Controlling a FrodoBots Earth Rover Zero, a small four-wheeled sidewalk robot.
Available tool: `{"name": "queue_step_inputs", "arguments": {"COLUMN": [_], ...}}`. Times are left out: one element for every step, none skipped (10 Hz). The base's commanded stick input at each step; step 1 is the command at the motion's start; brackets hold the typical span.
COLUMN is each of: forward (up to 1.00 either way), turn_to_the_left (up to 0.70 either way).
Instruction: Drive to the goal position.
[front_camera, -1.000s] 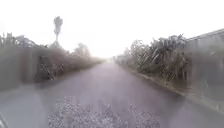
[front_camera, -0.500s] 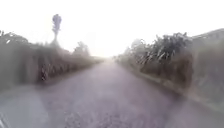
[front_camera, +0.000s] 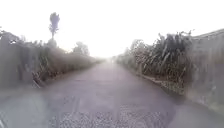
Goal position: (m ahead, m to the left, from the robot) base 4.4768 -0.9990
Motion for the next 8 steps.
{"name": "queue_step_inputs", "arguments": {"forward": [0.7, 0.7, 0.7, 0.7, 0.7, 0.7, 0.7, 0.7], "turn_to_the_left": [0.0, 0.0, 0.0, 0.0, 0.0, -0.01, -0.06, -0.12]}}
